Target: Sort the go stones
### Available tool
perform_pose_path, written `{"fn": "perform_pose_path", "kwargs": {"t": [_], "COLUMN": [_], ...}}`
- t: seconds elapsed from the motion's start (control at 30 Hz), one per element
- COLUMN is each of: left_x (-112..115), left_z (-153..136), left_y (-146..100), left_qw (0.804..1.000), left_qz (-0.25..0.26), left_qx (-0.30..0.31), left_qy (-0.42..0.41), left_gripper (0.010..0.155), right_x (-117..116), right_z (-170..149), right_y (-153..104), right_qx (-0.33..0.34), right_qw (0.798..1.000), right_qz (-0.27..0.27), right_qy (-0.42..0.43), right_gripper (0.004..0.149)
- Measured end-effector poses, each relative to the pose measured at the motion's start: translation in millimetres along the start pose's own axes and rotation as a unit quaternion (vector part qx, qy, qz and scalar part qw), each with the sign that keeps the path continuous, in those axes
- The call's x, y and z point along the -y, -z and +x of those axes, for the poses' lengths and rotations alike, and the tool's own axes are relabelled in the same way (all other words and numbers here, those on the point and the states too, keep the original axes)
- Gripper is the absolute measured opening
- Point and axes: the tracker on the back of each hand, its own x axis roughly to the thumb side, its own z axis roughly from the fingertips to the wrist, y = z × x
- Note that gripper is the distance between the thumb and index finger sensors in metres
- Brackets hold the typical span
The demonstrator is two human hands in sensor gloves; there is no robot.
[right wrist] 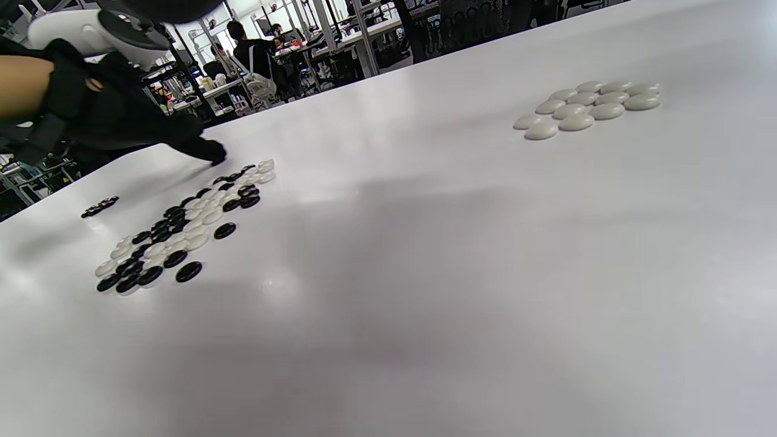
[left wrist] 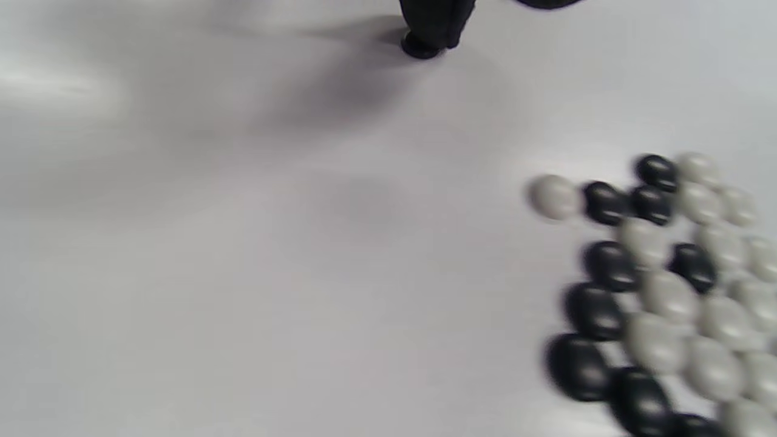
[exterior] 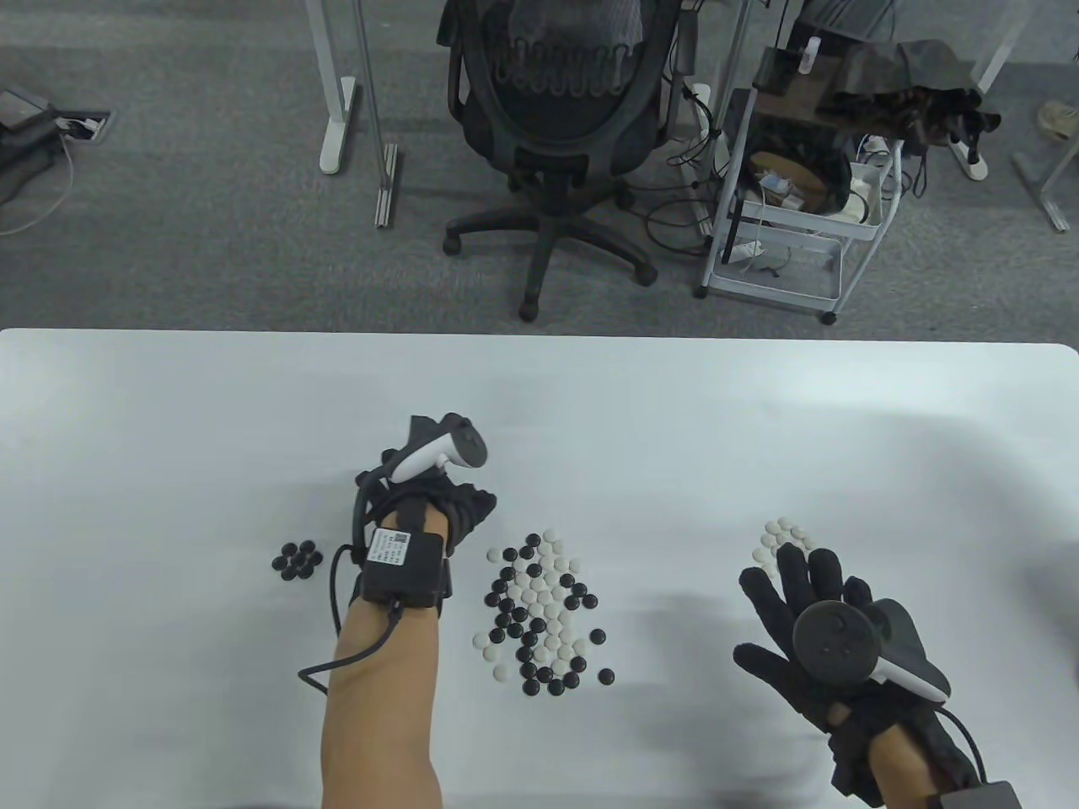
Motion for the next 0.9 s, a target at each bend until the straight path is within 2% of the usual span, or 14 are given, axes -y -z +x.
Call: {"fn": "perform_pose_path", "kwargs": {"t": [0.17, 0.43, 0.73, 0.9], "left_x": [-0.6, 4.1, 3.1, -1.9], "left_z": [-57.3, -90.6, -100.5, -79.8], "left_y": [-14.6, -28.5, -36.4, -44.4], "left_qw": [0.999, 0.996, 0.994, 0.996], "left_qz": [-0.001, 0.006, 0.001, 0.015], "left_qx": [-0.041, -0.089, -0.112, -0.083], "left_qy": [-0.035, -0.018, -0.013, 0.010], "left_gripper": [0.068, 0.068, 0.070, 0.070], "right_x": [-0.8, -0.2, 0.2, 0.6], "right_z": [1.2, 0.8, 0.8, 0.6], "right_y": [0.8, 0.6, 0.4, 0.1], "right_qx": [-0.001, -0.005, -0.005, -0.004], "right_qw": [1.000, 1.000, 1.000, 1.000], "right_qz": [0.002, 0.003, 0.003, 0.002], "right_qy": [-0.003, -0.004, -0.005, -0.003], "right_gripper": [0.079, 0.079, 0.079, 0.079]}}
